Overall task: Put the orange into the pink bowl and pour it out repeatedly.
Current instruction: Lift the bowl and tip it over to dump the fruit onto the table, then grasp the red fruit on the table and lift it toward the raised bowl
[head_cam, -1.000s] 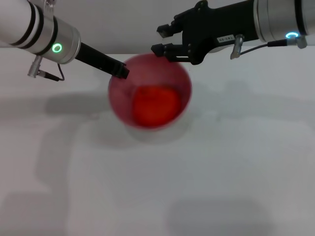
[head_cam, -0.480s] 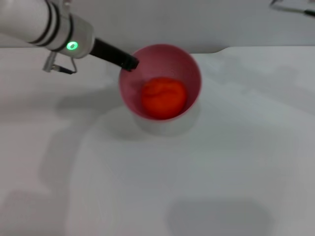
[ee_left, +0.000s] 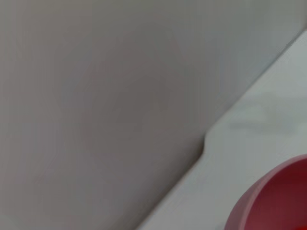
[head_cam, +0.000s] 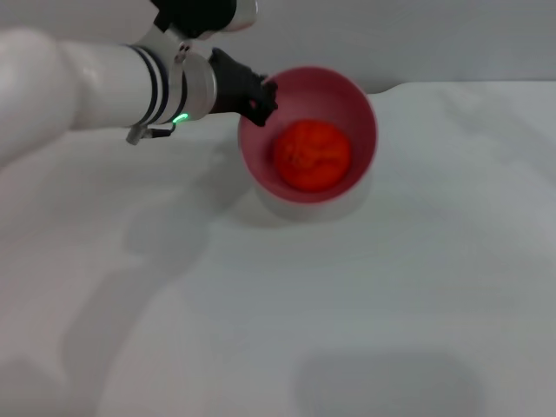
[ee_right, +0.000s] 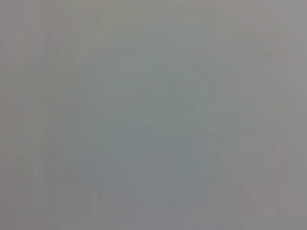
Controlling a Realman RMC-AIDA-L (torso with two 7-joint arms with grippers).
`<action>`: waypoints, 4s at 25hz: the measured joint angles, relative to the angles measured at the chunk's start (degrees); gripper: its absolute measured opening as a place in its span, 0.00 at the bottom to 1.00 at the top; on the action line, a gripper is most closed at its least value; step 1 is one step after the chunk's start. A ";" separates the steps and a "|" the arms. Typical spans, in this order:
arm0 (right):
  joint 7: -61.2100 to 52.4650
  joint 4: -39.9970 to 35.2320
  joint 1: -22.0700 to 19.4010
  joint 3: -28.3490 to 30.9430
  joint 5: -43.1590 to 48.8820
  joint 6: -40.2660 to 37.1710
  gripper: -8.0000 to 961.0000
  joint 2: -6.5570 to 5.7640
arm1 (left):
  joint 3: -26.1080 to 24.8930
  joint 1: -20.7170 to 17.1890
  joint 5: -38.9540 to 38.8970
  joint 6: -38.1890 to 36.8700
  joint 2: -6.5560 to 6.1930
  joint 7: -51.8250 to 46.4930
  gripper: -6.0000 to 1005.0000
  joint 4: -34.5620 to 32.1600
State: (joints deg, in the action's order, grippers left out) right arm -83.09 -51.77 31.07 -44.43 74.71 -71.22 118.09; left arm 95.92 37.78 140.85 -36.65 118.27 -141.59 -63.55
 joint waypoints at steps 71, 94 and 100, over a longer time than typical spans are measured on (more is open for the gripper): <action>14.75 13.10 1.78 1.65 0.68 12.96 0.51 -1.77 | -34.76 8.81 3.58 -34.19 -5.00 -2.12 0.05 8.63; -36.02 1.74 17.87 -14.18 67.70 -10.21 0.54 -2.29 | -35.86 6.64 4.67 -34.90 -4.87 -4.61 0.05 7.75; -34.02 -0.63 18.48 -16.23 66.13 -14.06 0.56 -0.94 | -35.84 6.43 4.88 -34.08 -4.18 -4.93 0.05 8.08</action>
State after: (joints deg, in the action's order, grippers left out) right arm -117.11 -52.40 49.55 -60.65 140.84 -85.28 117.15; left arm 60.08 44.21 145.73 -70.73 114.09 -146.52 -55.47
